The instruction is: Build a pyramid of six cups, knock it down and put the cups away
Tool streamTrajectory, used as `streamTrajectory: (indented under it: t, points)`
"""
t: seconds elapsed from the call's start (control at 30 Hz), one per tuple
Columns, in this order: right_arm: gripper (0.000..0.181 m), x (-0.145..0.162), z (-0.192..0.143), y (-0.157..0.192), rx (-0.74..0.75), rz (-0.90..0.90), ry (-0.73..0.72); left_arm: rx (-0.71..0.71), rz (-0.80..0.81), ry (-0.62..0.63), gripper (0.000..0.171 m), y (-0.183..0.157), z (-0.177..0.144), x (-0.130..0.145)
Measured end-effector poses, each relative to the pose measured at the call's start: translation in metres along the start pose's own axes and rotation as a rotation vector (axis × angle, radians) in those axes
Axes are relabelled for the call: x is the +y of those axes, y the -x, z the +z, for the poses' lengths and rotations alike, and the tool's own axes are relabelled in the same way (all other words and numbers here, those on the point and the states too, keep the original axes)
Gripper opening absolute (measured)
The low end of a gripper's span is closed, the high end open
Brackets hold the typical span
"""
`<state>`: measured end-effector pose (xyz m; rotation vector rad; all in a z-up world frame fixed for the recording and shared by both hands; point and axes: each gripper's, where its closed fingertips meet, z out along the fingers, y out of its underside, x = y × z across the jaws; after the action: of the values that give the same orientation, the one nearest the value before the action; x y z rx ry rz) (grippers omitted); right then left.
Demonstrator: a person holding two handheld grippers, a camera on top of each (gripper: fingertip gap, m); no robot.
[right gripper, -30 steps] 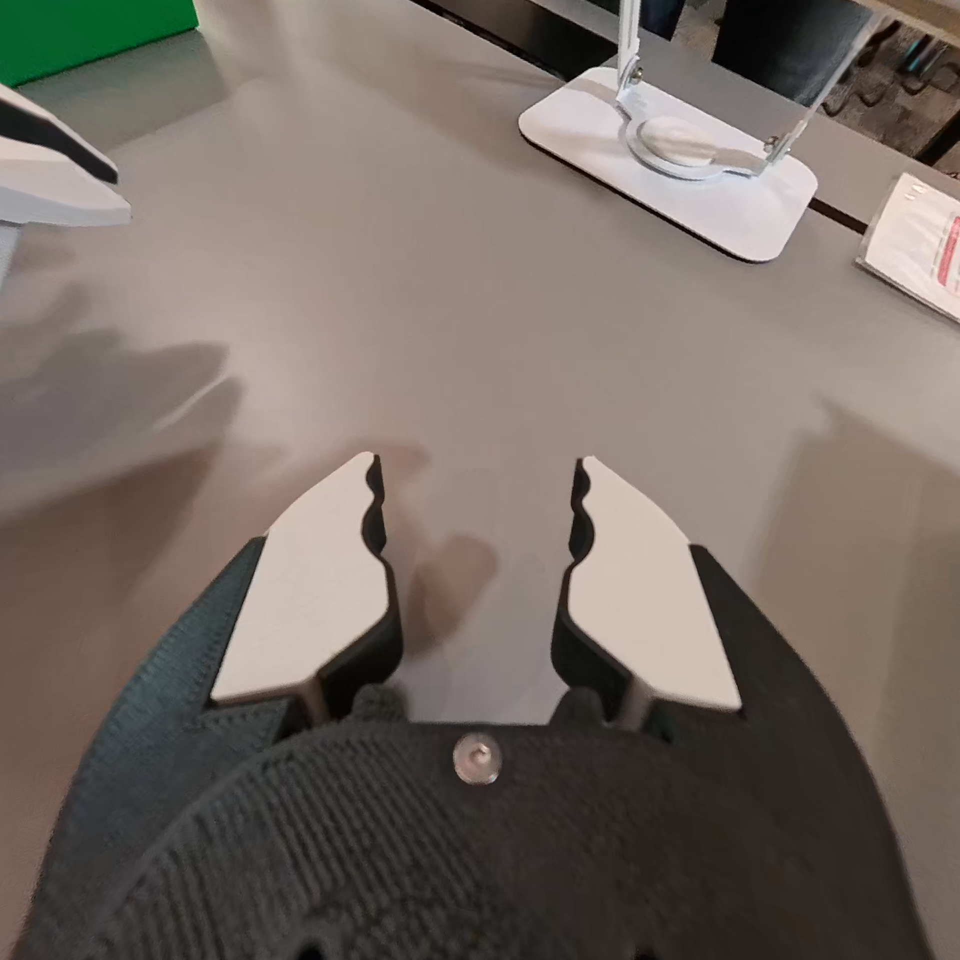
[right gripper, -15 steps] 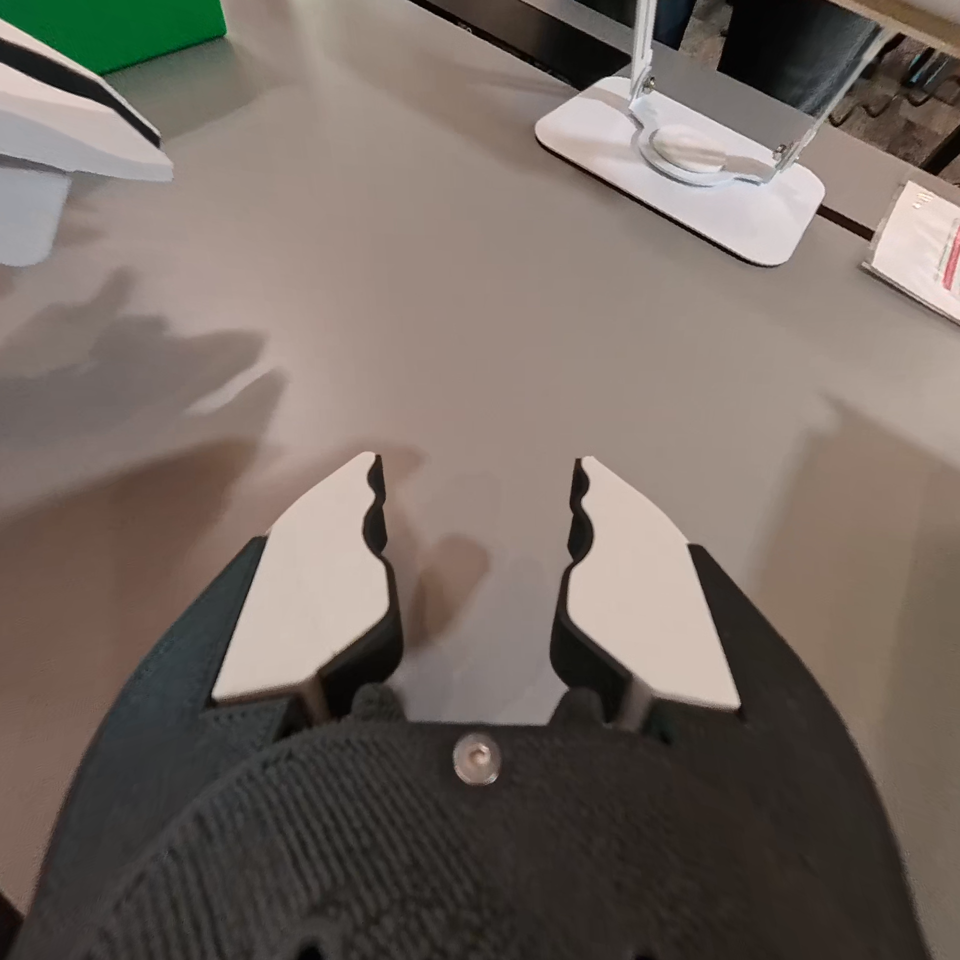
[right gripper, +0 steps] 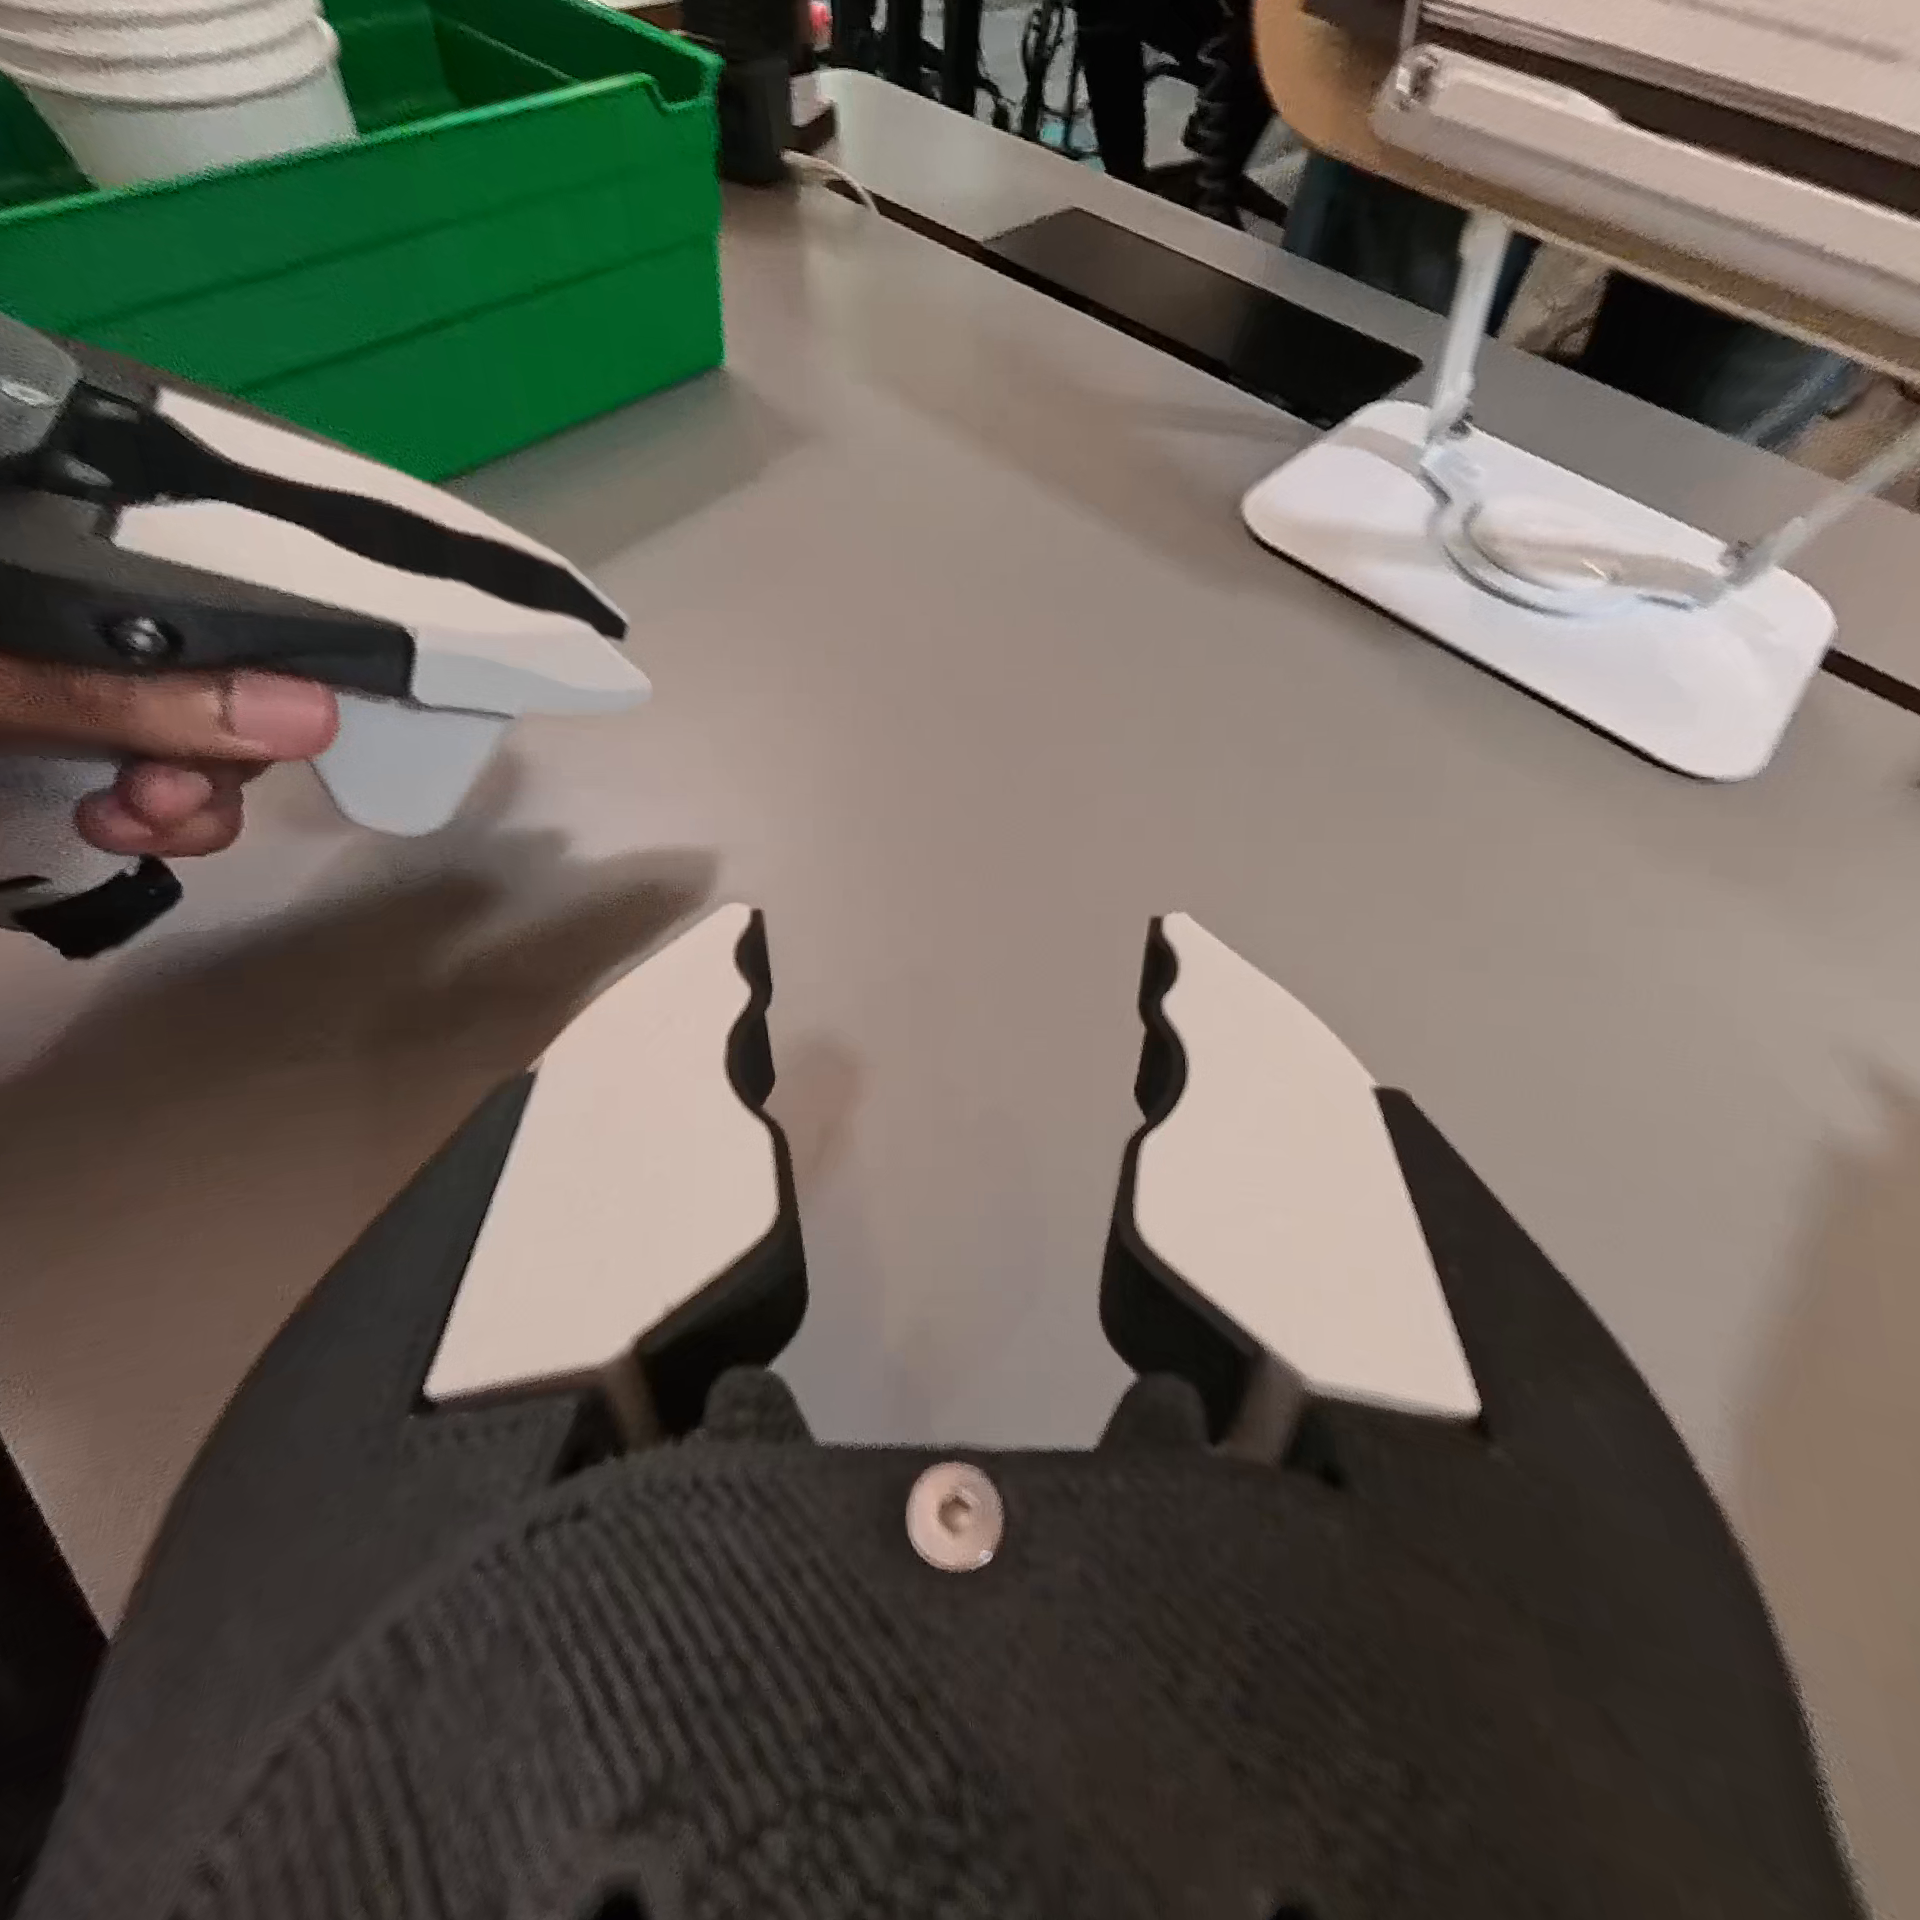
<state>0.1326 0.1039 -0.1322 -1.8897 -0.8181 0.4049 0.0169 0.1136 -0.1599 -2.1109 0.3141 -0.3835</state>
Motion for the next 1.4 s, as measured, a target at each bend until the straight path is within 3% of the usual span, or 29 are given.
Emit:
streamTrajectory:
  t: [0.17, 0.33, 0.5, 0.7, 1.07, 1.4]
  points:
    - [0.071, -0.032, 0.026, 0.04, -0.128, -0.052, -0.059, -0.058, -0.031, -0.008, 0.028, 0.017, -0.018, 0.008]
    - [0.074, -0.085, 0.048, 0.092, -0.319, -0.083, -0.179, -0.133, -0.095, -0.028, 0.028, 0.043, -0.044, 0.017]
    - [0.085, -0.123, 0.071, 0.135, -0.452, -0.089, -0.196, -0.203, -0.108, -0.037, 0.029, 0.064, -0.064, 0.026]
    - [0.102, -0.152, 0.097, 0.165, -0.51, -0.104, -0.21, -0.231, -0.095, -0.017, 0.03, 0.072, -0.079, 0.04]
    - [0.1, -0.203, 0.15, 0.205, -0.546, -0.17, -0.226, -0.198, -0.145, -0.017, 0.03, 0.073, -0.091, 0.049]
    - [0.1, -0.207, 0.189, 0.225, -0.551, -0.251, -0.165, -0.137, -0.145, -0.011, 0.03, 0.06, -0.085, 0.047]
